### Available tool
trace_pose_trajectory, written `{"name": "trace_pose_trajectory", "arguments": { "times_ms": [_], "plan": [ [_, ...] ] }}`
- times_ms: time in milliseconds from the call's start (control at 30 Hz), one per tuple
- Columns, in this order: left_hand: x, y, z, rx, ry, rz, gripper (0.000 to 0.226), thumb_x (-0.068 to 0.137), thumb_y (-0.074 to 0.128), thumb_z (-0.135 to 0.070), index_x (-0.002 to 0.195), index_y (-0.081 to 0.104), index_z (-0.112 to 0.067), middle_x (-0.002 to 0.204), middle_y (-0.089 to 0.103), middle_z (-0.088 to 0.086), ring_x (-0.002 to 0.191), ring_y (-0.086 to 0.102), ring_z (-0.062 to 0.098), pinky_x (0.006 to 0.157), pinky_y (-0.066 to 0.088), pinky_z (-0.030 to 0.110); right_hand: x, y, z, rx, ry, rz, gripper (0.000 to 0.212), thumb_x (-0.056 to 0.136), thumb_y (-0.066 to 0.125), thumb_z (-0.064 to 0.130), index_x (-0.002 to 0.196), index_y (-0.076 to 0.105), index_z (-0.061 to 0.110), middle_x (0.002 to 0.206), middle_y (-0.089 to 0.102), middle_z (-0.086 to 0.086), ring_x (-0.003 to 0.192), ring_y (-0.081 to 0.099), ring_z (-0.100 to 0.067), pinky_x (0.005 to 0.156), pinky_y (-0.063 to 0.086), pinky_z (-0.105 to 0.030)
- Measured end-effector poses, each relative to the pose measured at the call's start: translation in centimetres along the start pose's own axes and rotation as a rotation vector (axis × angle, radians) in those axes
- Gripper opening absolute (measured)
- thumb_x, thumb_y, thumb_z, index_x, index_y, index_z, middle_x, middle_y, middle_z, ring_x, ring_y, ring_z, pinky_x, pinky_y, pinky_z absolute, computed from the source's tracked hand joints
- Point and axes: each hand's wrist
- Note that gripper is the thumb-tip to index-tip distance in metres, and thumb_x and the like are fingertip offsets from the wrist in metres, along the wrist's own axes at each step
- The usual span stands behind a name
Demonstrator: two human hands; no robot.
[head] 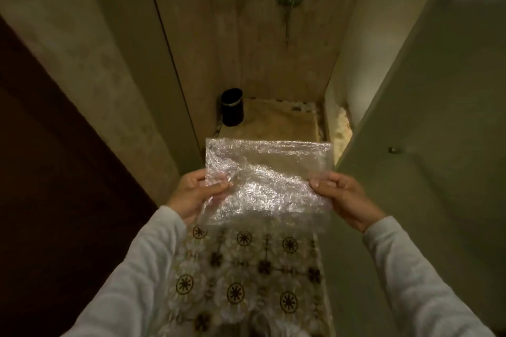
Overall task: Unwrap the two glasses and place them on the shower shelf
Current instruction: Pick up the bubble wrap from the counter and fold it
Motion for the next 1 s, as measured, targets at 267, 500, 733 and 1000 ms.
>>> {"name": "trace_pose_trajectory", "arguments": {
  "times_ms": [267,500,733,1000],
  "plan": [
    [10.4,1.3,-3.0,0.028,0.035,0.02,0.026,0.07,0.074,-0.002,0.096,0.069,-0.002,0.082,0.076,0.014,0.072,0.075,0.021,0.063,0.061,0.024,8.8,-3.0,2.1,-0.022,0.033,-0.052,0.025,0.069,0.083,0.021,0.093,0.083,0.019,0.097,0.079,-0.011,0.099,0.065,-0.035,0.091,0.051,-0.045],
    [21.3,1.7,-4.8,-0.033,-0.02,0.023,0.022,0.078,0.072,-0.002,0.099,0.073,-0.002,0.086,0.077,0.015,0.069,0.074,0.022,0.06,0.061,0.029,17.6,-4.7,2.2,-0.048,0.097,-0.11,0.019,0.089,0.07,0.003,0.105,0.076,0.011,0.102,0.079,-0.013,0.095,0.07,-0.028,0.09,0.057,-0.041],
    [35.3,-0.7,-8.0,-0.057,-0.143,-0.004,0.005,0.084,0.075,-0.013,0.087,0.079,-0.014,0.092,0.078,0.013,0.081,0.072,0.031,0.083,0.058,0.048,30.4,-4.7,5.0,-0.014,0.131,-0.147,0.05,0.073,0.085,0.013,0.115,0.068,-0.009,0.107,0.077,-0.021,0.092,0.067,-0.031,0.077,0.054,-0.036],
    [47.4,-2.8,-13.9,-0.043,-0.117,0.016,0.016,0.085,0.074,-0.013,0.1,0.074,-0.006,0.093,0.076,0.015,0.076,0.073,0.025,0.069,0.06,0.036,43.3,-3.8,10.0,0.009,0.152,-0.165,0.046,0.077,0.082,0.014,0.113,0.067,-0.01,0.104,0.077,-0.02,0.092,0.074,-0.03,0.074,0.058,-0.03]
  ]
}}
Point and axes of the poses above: each hand's wrist, its own x-axis towards the middle knuckle, its own y-axis out of the palm, z = x × y
